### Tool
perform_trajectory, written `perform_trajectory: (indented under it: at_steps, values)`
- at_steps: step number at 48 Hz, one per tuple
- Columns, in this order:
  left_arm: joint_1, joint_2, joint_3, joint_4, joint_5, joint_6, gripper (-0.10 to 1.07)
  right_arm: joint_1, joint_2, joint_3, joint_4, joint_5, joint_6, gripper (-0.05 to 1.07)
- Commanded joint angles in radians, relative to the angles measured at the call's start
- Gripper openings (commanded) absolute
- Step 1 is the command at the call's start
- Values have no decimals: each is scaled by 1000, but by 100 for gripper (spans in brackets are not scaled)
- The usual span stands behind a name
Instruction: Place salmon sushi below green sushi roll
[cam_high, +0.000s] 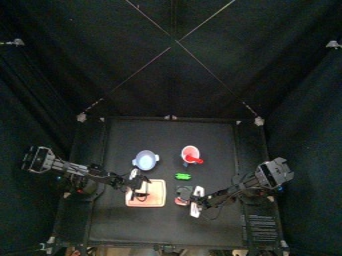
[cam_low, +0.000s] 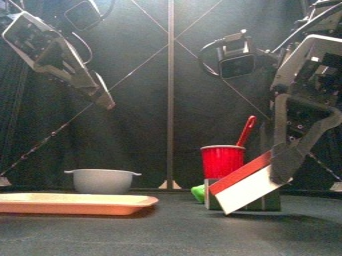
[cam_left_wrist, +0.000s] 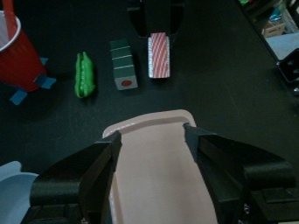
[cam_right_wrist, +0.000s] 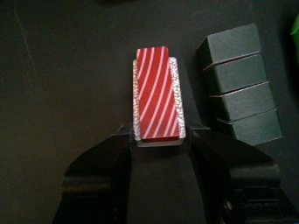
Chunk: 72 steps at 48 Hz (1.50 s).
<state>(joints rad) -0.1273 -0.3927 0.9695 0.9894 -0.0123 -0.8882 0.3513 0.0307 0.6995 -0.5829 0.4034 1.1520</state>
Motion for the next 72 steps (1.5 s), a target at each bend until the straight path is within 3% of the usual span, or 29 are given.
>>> perform_trajectory:
  at_steps: [1, 11, 33, 51, 63, 72]
  values:
    - [2, 0, -12, -2, -5, -2, 93, -3, -6, -11, 9, 2, 2, 74]
    - [3, 0, -12, -2, -5, -2, 93, 6, 15, -11, -14, 2, -26, 74]
    - [2, 0, -11, -2, -5, -2, 93, 5, 31, -11, 54, 44, -80, 75]
    - [2, 0, -11, -2, -5, -2, 93, 8, 44, -37, 35, 75, -81, 93]
    - [2, 0, -9, 0, -3, 0, 93, 11, 57, -87, -64, 69, -80, 94]
    - [3, 0, -8, -2, -5, 0, 93, 11, 83, -107, -81, 54, -80, 94]
